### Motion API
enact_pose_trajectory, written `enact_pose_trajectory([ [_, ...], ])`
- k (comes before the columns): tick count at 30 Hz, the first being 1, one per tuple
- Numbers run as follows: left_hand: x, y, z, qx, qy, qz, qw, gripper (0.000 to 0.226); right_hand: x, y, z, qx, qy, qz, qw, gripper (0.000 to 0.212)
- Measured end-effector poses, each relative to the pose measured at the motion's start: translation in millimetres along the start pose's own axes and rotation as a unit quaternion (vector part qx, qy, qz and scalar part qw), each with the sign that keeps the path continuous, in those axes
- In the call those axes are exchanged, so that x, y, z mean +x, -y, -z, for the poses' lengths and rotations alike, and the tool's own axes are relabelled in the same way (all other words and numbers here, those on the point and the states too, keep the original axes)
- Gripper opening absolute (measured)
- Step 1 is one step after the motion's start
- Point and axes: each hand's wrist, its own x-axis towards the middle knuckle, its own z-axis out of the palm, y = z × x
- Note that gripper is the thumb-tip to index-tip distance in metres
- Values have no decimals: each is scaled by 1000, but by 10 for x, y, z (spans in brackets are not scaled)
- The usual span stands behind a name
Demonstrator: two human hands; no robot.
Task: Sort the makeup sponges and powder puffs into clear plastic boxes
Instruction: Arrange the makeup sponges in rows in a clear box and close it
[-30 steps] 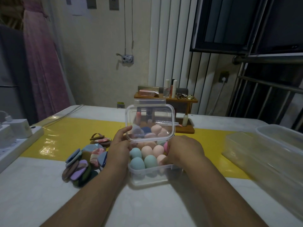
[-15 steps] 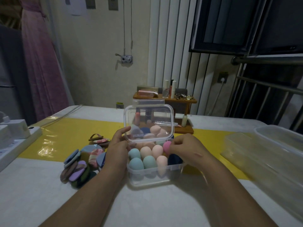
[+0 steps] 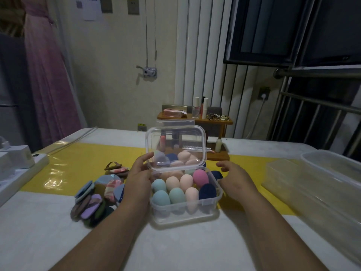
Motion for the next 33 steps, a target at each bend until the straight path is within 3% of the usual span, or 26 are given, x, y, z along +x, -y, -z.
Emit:
enact_pose_trajectory([
  [6,2,-5,0,-7,-1,1,1000,59,13,-78,-96,-32,47,7,998,58],
  [10,-6,-13,6,-6,3,1,1000,56,-36,30,35,47,-46,0,998,43],
  [12,-9,-18,2,-7,9,5,1000,56,-96,115,126,117,-100,52,987,31],
  [15,-4,-7,-2,-2,16,10,1000,58,-232,296,208,184,-110,123,969,24],
  [17,-3,1,0,0,14,13,1000,59,-320,424,215,195,-72,161,965,27],
  [20,0,5,5,-10,22,13,1000,57,-469,577,169,202,44,201,957,37],
  [27,-15,26,-6,4,28,-2,1000,54,-561,687,-42,110,211,230,944,22],
  [33,-3,31,-7,29,23,-23,999,55,-633,809,-125,-41,247,246,936,7],
])
